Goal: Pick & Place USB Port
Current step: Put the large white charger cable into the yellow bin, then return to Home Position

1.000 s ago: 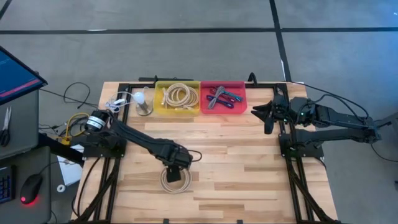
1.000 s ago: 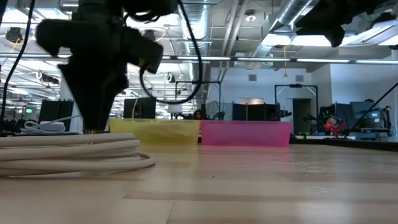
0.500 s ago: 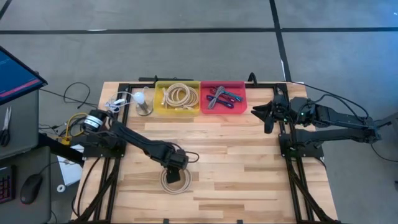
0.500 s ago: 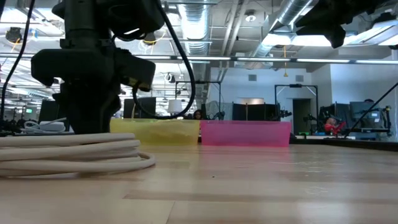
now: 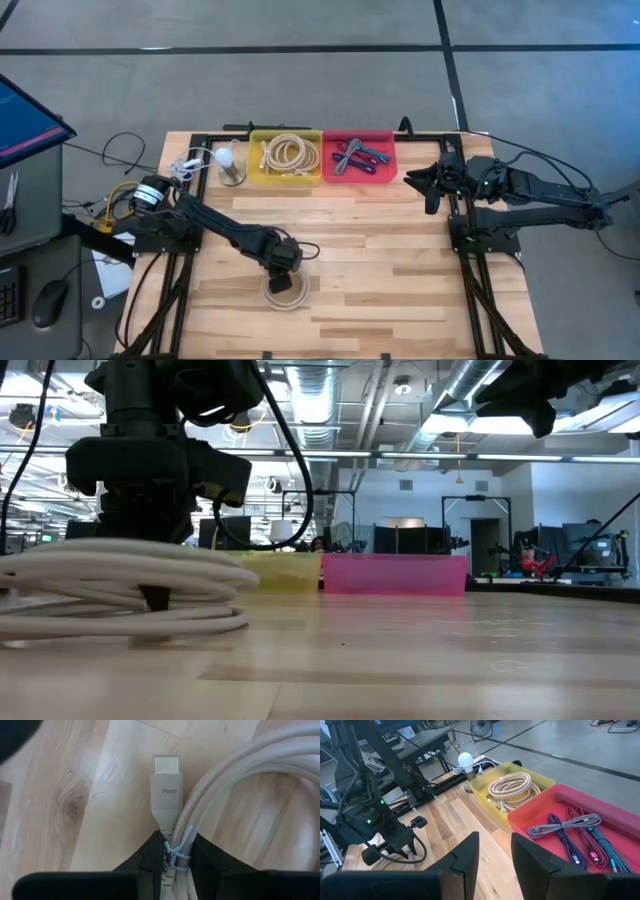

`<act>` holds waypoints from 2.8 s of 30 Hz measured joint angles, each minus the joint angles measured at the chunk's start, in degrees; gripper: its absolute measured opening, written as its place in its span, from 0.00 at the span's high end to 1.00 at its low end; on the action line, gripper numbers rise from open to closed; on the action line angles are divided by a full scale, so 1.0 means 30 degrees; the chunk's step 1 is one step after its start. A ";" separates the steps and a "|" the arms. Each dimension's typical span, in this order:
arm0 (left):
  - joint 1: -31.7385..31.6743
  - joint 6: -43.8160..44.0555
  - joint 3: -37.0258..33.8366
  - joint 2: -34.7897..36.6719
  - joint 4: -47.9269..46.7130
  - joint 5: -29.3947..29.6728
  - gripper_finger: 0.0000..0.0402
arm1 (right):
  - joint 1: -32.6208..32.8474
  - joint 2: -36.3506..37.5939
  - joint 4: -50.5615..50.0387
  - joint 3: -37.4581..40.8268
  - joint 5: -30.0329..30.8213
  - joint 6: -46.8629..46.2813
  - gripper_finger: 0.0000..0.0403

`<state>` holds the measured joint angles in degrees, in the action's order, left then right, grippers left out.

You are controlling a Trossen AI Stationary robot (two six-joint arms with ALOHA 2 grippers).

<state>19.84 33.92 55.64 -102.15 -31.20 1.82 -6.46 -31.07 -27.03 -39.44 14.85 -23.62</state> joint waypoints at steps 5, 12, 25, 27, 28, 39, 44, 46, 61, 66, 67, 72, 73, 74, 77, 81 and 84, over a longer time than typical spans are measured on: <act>0.0029 0.1092 -0.0169 0.2109 0.0013 0.0040 0.88 | -0.0007 0.0004 -0.0007 0.0000 0.0000 0.0051 0.74; -0.0197 0.1887 -0.0104 0.6633 0.0335 0.4146 0.88 | -0.0007 0.0000 -0.0012 0.0000 0.0007 0.0058 0.74; -0.4943 0.0197 -0.0065 1.1821 0.3011 1.0668 0.88 | -0.0015 0.0004 -0.0007 0.0000 0.0073 0.0058 0.74; -0.6228 -0.0433 -0.0046 1.1906 0.3862 1.0684 0.88 | -0.0015 0.0001 -0.0001 0.0000 0.0076 0.0058 0.74; -0.6850 -0.0925 -0.0046 1.1891 0.4162 1.0675 0.88 | -0.0015 0.0004 -0.0007 0.0000 0.0073 0.0058 0.74; -1.3280 -0.2431 -0.0039 1.0133 0.5106 0.8403 0.88 | -0.0009 0.0002 -0.0015 0.0000 0.0080 0.0058 0.74; -1.5403 -0.3166 -0.0039 0.8634 0.5267 0.7422 0.88 | -0.0012 0.0001 -0.0022 0.0000 0.0080 0.0283 0.74; -1.6139 -0.3166 -0.0039 0.7844 0.5289 0.7057 0.88 | -0.0015 0.0007 -0.0022 0.0000 0.0087 0.0500 0.74; -1.8673 -0.2468 -0.0031 0.3186 0.7066 0.5161 0.88 | -0.0015 0.0006 -0.0835 0.0000 0.0087 0.0539 0.74; -1.8666 -0.2157 -0.0031 0.2354 0.7125 0.4932 0.88 | -0.0015 0.0000 -0.0925 0.0000 0.0087 0.0539 0.74; -1.8666 -0.2105 -0.0031 0.2234 0.7125 0.4634 0.88 | -0.0015 0.0000 -0.0923 0.0000 0.0087 0.0544 0.74; -1.8659 -0.1428 -0.0031 0.2012 0.7103 0.4408 0.81 | -0.0015 0.0003 -0.0925 0.0000 0.0087 0.0543 0.74; -1.8666 -0.1294 -0.0031 0.2012 0.7103 0.4431 0.76 | -0.0015 0.0000 -0.0925 0.0000 0.0087 0.0539 0.74; -1.8666 -0.1207 -0.0031 0.2014 0.7103 0.4440 0.70 | -0.0015 0.0003 -0.0933 0.0000 0.0087 0.0542 0.74; -1.8650 -0.1141 -0.0031 0.2240 0.7021 0.4237 0.54 | -0.0015 0.0000 -0.1074 0.0000 0.0087 0.0539 0.74; -1.8615 -0.1322 -0.0031 0.3107 0.7030 0.2502 0.43 | -0.0015 0.0000 -0.1359 0.0000 0.0080 0.0532 0.74; -1.8506 -0.2235 -0.0031 0.4324 0.7033 0.0900 0.43 | -0.0015 0.0002 -0.1322 0.0000 0.0066 0.0525 0.74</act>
<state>-35.68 27.22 55.55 -89.18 -10.10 4.52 -6.50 -31.06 -30.99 -39.44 15.05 -22.04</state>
